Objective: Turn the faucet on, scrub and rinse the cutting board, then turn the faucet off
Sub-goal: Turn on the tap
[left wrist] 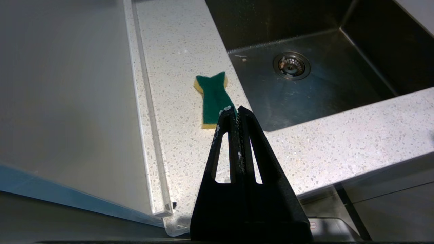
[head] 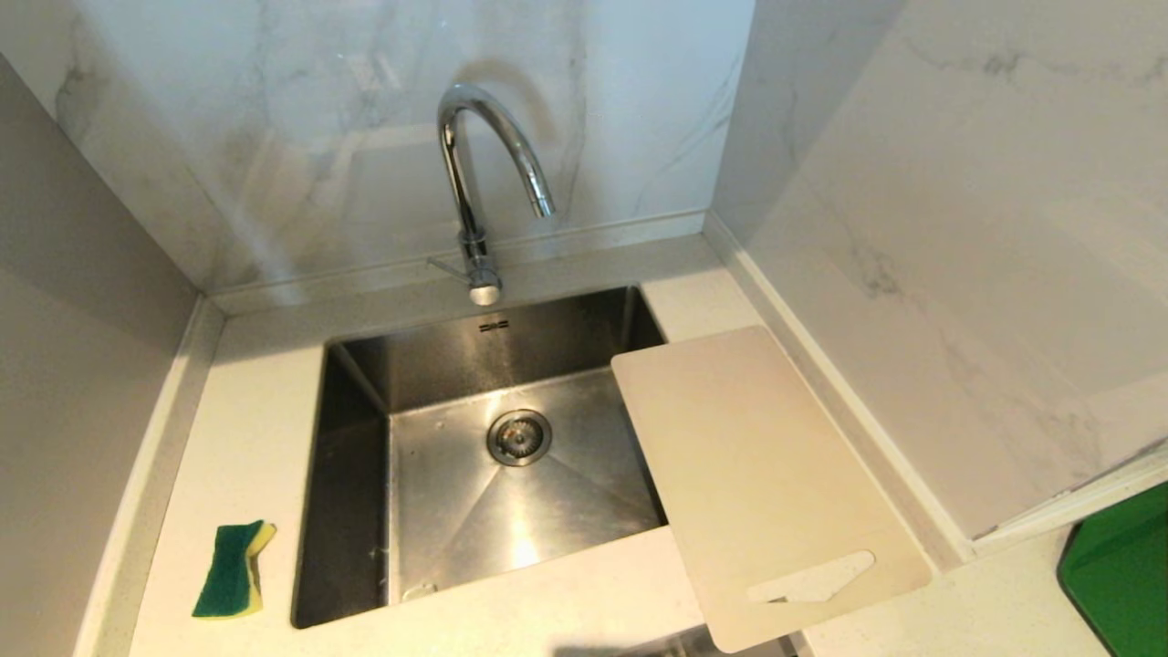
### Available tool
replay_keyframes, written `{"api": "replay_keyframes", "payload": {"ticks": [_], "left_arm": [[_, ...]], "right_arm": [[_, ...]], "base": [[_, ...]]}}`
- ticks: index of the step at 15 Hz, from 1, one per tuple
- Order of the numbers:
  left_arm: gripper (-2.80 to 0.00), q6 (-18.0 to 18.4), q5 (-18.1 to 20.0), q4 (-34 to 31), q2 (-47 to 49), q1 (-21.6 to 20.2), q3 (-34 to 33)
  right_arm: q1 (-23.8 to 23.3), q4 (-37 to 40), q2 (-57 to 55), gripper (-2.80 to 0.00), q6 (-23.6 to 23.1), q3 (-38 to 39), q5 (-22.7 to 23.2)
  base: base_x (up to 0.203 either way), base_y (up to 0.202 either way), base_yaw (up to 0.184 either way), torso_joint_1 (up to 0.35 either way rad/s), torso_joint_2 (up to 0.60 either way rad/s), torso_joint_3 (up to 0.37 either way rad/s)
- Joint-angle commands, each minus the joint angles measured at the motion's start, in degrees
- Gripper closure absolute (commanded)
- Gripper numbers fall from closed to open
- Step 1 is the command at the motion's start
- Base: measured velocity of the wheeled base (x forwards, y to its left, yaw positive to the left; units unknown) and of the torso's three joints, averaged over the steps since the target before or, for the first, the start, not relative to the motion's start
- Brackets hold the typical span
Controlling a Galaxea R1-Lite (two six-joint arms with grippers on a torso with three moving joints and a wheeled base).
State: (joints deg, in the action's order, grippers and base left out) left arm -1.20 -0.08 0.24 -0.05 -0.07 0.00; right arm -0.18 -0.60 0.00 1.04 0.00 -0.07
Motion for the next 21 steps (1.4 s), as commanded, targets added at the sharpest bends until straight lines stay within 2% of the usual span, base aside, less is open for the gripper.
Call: {"api": "replay_keyframes", "payload": {"ticks": [1,6,10,13,16,21], "left_arm": [[0.00,-0.03,-0.01,0.02,-0.04,-0.01,0.00],[0.00,0.68,-0.01,-4.61,0.05,0.25,1.41],[0.00,1.82,-0.10,-4.58,-0.02,0.19,2.70],[0.00,2.04,0.21,-7.24,2.30,0.24,11.98],[0.00,3.45,0.79,-8.48,12.30,0.87,20.34],[0.00,5.76,2.82,-8.86,31.24,3.48,39.90]], "right_arm": [[0.00,-0.02,-0.09,0.00,0.01,0.09,-0.01],[0.01,-0.02,0.00,0.00,-0.08,0.09,-0.01],[0.01,-0.11,0.00,0.00,-0.44,0.08,-0.01],[0.01,-0.11,0.00,0.00,-0.52,0.00,-0.01],[0.01,-0.11,0.00,0.00,-0.43,0.00,-0.01],[0.01,-0.11,0.00,0.00,-0.52,0.09,-0.01]], "base": [[0.000,0.000,0.000,0.000,0.00,0.000],[0.000,0.000,0.000,0.000,0.00,0.000],[0.000,0.000,0.000,0.000,0.00,0.000],[0.000,0.000,0.000,0.000,0.00,0.000],[0.000,0.000,0.000,0.000,0.00,0.000],[0.000,0.000,0.000,0.000,0.00,0.000]]}}
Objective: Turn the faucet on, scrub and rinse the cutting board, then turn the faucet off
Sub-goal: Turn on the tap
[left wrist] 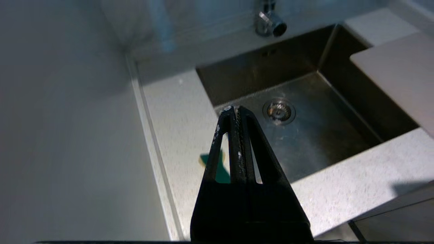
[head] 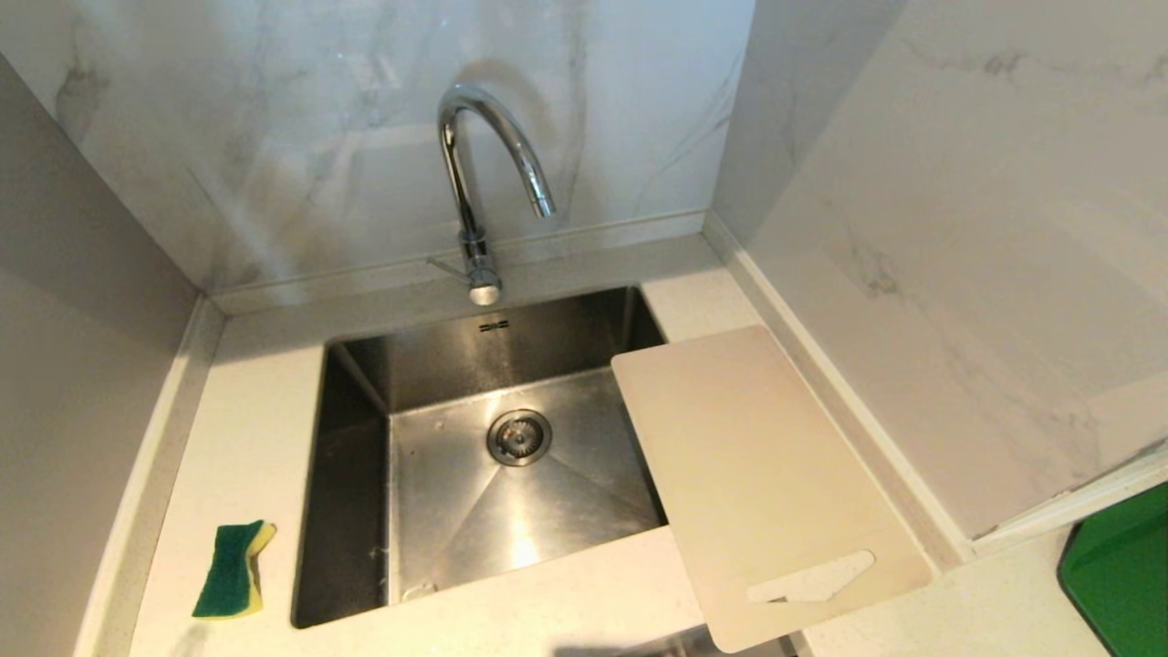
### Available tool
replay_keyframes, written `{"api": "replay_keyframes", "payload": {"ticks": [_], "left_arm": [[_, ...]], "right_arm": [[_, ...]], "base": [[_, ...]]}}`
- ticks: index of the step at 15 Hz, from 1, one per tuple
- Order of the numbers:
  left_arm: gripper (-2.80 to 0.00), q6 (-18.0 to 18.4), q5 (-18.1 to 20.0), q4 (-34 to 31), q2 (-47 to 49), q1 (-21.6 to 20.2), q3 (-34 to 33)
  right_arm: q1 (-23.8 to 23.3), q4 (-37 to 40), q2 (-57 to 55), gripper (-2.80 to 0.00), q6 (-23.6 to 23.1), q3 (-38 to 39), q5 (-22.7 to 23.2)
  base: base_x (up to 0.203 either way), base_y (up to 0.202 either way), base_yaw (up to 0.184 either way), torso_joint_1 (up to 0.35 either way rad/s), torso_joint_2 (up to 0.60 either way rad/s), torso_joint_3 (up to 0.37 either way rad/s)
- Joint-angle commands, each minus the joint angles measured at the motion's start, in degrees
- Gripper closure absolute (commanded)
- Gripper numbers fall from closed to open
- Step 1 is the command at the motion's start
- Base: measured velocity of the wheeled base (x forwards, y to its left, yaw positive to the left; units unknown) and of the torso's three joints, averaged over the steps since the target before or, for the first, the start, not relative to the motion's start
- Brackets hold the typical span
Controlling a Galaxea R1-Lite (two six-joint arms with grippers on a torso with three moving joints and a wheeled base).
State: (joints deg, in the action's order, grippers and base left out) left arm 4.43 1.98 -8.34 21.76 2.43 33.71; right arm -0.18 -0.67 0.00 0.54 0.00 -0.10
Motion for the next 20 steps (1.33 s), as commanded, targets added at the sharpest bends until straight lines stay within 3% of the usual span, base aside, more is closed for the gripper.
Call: {"api": "replay_keyframes", "payload": {"ticks": [1,4,12,15,20], "left_arm": [[0.00,0.29,1.90,-1.24,13.58,1.59,10.77],[0.00,1.01,3.83,-4.44,25.73,1.89,25.52],[0.00,2.63,3.49,-9.40,46.00,2.32,50.64],[0.00,2.95,-0.48,-13.18,54.54,6.53,59.64],[0.00,3.23,-10.03,-14.04,68.21,15.02,68.32]], "right_arm": [[0.01,-0.03,0.00,0.00,0.08,0.08,0.01],[0.01,-0.03,0.00,0.00,0.00,0.00,0.02],[-0.01,-0.03,0.00,0.00,0.00,0.07,0.01],[0.00,-0.03,0.00,0.00,-0.01,0.07,0.01],[0.01,-0.03,0.00,0.00,-0.01,0.08,0.01]], "base": [[0.000,0.000,0.000,0.000,0.00,0.000],[0.000,0.000,0.000,0.000,0.00,0.000],[0.000,0.000,0.000,0.000,0.00,0.000],[0.000,0.000,0.000,0.000,0.00,0.000],[0.000,0.000,0.000,0.000,0.00,0.000]]}}
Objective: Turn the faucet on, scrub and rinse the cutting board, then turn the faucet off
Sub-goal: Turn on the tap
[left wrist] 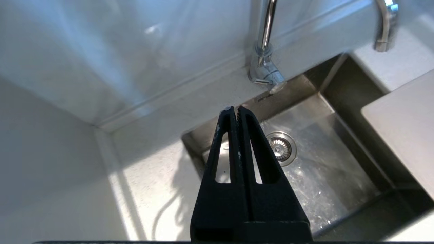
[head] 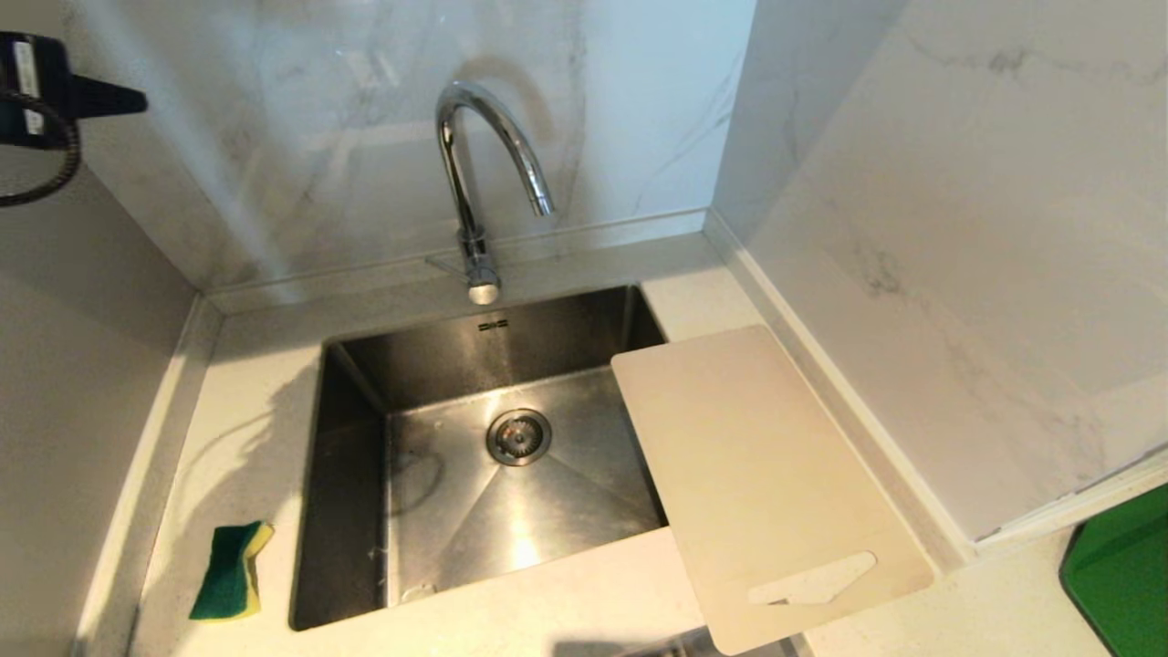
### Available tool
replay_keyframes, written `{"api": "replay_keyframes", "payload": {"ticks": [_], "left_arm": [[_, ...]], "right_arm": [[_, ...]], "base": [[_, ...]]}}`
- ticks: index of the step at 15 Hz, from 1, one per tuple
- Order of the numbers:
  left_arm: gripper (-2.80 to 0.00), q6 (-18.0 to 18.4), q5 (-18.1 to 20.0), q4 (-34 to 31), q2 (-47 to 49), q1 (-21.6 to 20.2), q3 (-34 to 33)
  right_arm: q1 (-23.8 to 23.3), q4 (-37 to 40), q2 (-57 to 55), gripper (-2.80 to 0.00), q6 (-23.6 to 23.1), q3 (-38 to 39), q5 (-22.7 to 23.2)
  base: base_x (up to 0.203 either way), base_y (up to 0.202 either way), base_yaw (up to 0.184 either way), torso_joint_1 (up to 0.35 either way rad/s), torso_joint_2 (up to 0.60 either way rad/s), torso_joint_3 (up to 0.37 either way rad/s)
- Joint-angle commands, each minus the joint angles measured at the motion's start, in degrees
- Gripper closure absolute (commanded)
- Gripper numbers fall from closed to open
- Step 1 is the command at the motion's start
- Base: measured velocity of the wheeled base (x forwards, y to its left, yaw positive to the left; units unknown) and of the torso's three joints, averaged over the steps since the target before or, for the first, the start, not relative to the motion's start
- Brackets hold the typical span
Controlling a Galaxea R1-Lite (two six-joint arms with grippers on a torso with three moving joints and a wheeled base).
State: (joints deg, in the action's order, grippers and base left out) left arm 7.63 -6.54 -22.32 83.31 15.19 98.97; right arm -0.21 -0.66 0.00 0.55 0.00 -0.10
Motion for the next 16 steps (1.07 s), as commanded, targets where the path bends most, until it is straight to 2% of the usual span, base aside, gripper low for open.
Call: {"api": "replay_keyframes", "payload": {"ticks": [1,3,5,8,10,12,14,16], "left_arm": [[0.00,0.01,-3.60,0.02,9.60,3.75,6.13],[0.00,-0.05,-7.28,0.81,14.75,5.37,10.77],[0.00,-0.22,-10.05,4.15,19.29,6.65,11.98],[0.00,-1.80,-16.65,8.74,23.87,8.61,12.29],[0.00,-3.11,-16.92,9.09,24.75,8.89,12.47],[0.00,-5.96,-16.64,9.32,26.33,8.98,12.44],[0.00,-11.34,-15.33,10.41,28.48,10.02,12.41],[0.00,-15.24,-13.93,14.72,31.58,10.93,12.44]], "right_arm": [[-0.01,-0.04,0.00,0.00,-0.02,0.04,0.01],[0.03,-0.04,0.00,0.00,-0.02,0.04,0.01],[0.03,-0.04,0.00,0.00,-0.02,0.02,0.01],[0.02,-0.04,0.00,0.00,-0.01,0.01,0.01],[0.03,-0.04,0.00,0.00,-0.02,0.09,0.01],[0.02,-0.04,0.00,0.00,0.03,0.05,0.01],[0.03,-0.04,0.00,0.00,-0.02,0.09,0.01],[-0.04,-0.04,0.00,0.00,-0.01,0.00,0.01]], "base": [[0.000,0.000,0.000,0.000,0.00,0.000],[0.000,0.000,0.000,0.000,0.00,0.000],[0.000,0.000,0.000,0.000,0.00,0.000],[0.000,0.000,0.000,0.000,0.00,0.000],[0.000,0.000,0.000,0.000,0.00,0.000],[0.000,0.000,0.000,0.000,0.00,0.000],[0.000,0.000,0.000,0.000,0.00,0.000],[0.000,0.000,0.000,0.000,0.00,0.000]]}}
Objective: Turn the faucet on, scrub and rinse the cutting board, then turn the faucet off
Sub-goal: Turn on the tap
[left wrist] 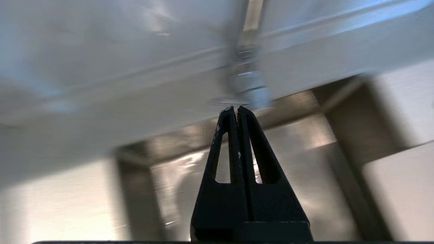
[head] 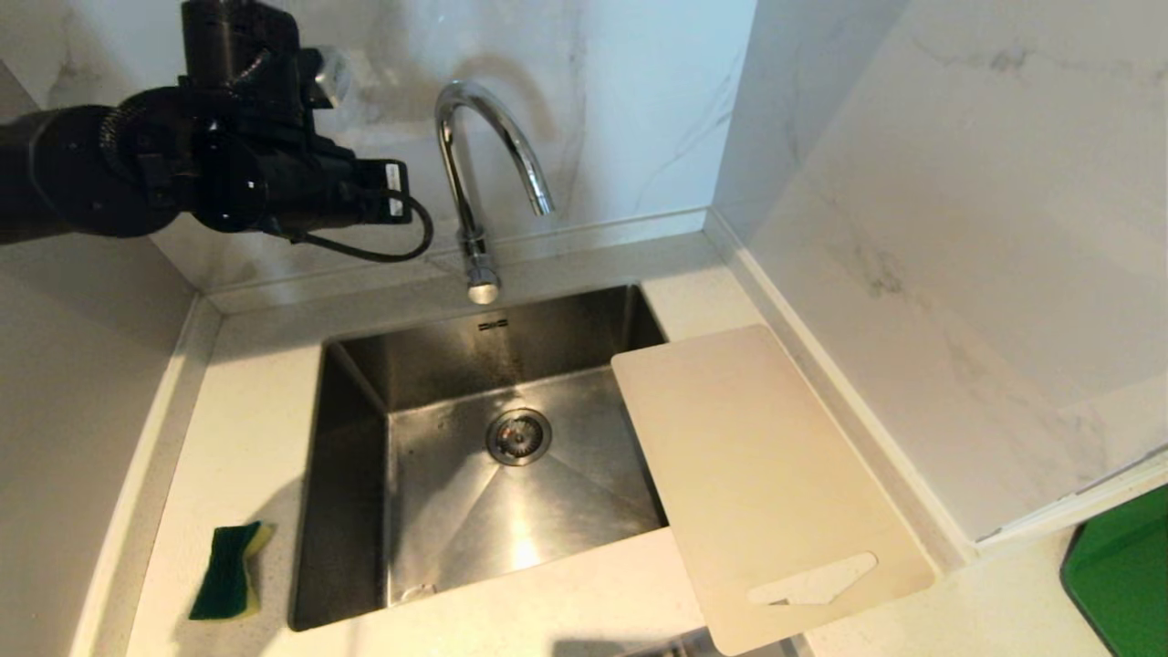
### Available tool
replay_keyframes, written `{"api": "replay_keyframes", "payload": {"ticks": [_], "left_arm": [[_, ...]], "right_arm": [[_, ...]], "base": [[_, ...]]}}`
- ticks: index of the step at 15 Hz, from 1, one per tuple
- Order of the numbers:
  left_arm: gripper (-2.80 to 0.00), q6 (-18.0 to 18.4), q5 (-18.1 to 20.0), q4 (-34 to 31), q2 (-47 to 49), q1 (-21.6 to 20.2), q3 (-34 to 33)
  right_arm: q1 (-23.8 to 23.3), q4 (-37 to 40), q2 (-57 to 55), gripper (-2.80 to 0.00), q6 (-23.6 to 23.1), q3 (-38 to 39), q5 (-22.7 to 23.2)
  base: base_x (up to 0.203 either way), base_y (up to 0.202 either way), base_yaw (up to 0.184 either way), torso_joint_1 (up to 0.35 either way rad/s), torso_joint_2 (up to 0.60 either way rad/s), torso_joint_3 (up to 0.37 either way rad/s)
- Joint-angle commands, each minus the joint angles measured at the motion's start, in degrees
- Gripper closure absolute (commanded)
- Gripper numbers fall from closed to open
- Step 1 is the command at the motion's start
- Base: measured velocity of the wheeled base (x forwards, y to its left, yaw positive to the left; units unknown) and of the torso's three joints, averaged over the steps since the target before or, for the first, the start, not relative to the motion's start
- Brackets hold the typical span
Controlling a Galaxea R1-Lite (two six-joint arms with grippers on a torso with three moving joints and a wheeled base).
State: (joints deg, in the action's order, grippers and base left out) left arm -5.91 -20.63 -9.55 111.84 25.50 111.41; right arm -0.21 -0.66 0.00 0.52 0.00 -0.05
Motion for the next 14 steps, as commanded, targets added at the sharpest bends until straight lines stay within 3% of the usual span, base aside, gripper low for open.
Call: {"api": "replay_keyframes", "payload": {"ticks": [1,4,7,14], "left_arm": [[0.00,-2.90,0.01,4.46,4.89,0.85,0.02],[0.00,-7.27,-1.92,9.25,8.03,1.79,0.03],[0.00,-7.57,-4.10,10.95,10.16,1.66,0.04],[0.00,-7.19,-13.00,14.60,14.10,1.75,1.07]], "right_arm": [[0.03,-0.04,0.00,0.00,0.04,0.00,-0.04],[0.03,-0.04,0.00,0.00,0.00,0.04,-0.04],[0.03,-0.04,0.00,0.00,0.04,0.09,-0.03],[0.03,-0.04,0.00,0.00,0.00,0.09,-0.04]], "base": [[0.000,0.000,0.000,0.000,0.00,0.000],[0.000,0.000,0.000,0.000,0.00,0.000],[0.000,0.000,0.000,0.000,0.00,0.000],[0.000,0.000,0.000,0.000,0.00,0.000]]}}
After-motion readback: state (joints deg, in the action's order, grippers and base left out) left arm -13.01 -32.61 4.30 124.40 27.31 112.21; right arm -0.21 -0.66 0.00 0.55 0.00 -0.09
